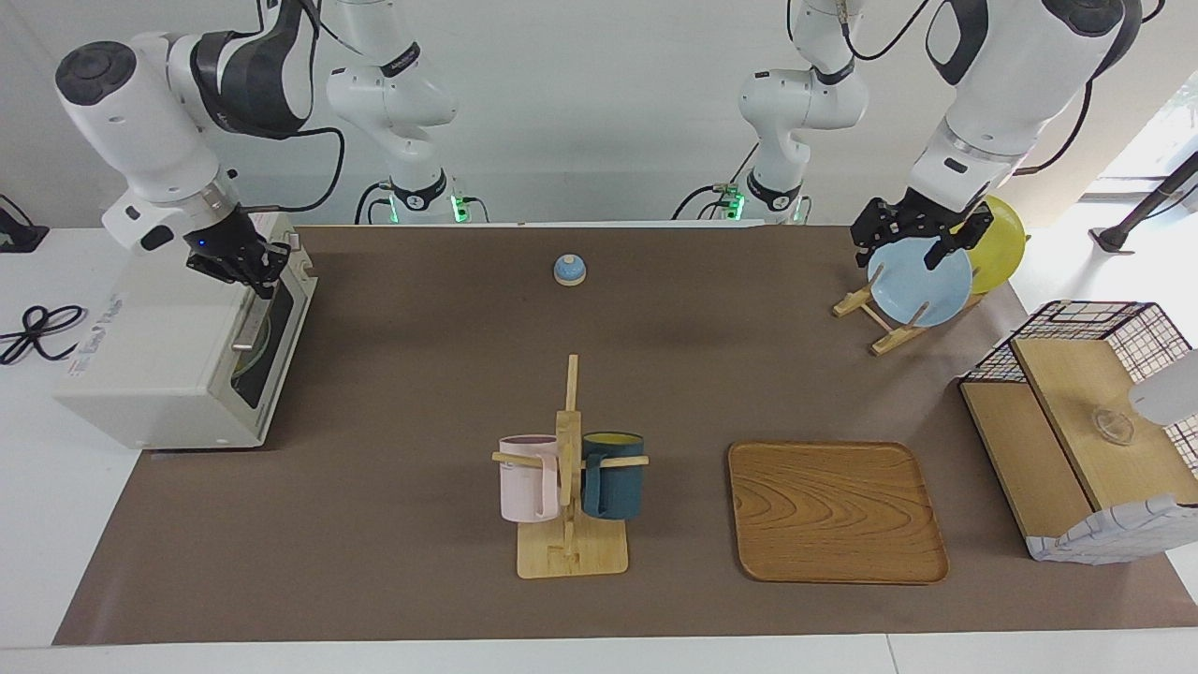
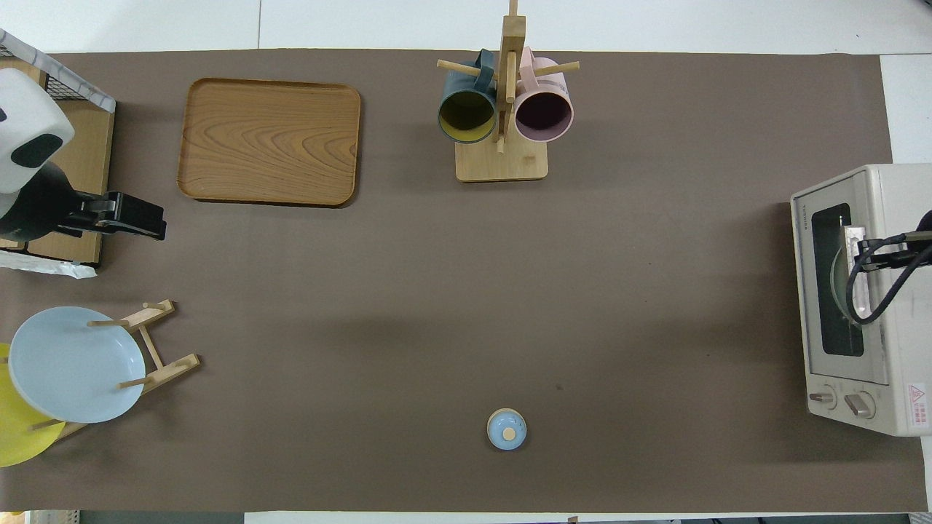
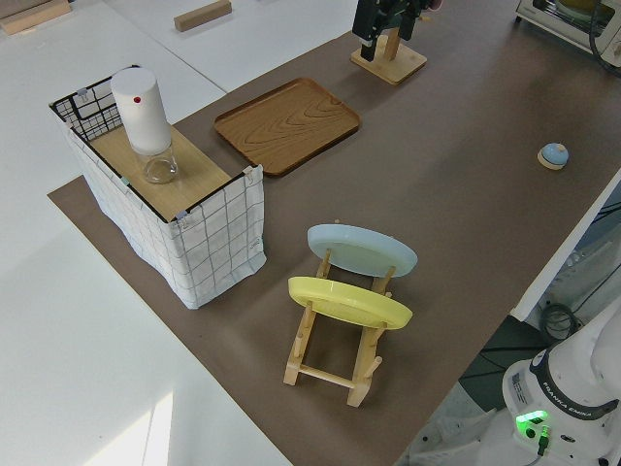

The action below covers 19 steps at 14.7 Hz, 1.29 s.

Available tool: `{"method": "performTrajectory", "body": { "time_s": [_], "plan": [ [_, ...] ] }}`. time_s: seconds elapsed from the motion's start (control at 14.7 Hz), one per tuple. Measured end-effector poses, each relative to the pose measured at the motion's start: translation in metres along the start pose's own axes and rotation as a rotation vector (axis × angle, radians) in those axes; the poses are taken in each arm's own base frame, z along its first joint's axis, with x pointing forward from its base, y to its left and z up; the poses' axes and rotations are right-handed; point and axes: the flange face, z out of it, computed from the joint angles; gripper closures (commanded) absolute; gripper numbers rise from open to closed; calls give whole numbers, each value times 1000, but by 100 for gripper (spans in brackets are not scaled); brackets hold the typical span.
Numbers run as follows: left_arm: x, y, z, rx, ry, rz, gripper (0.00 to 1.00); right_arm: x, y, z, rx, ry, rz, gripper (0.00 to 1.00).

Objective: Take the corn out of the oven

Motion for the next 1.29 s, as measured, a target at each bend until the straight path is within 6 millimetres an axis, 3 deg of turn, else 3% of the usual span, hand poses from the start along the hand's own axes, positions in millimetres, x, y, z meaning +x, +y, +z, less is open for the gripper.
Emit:
{"method": "performTrajectory", "body": {
  "time_s": [0.41, 1.29],
  "plan": [
    [0, 0, 0, 0, 0, 0, 0, -8, 25, 31, 8, -18, 49, 100],
    [0, 0, 0, 0, 0, 0, 0, -12, 29, 45, 13, -38, 55, 100]
  ]
}}
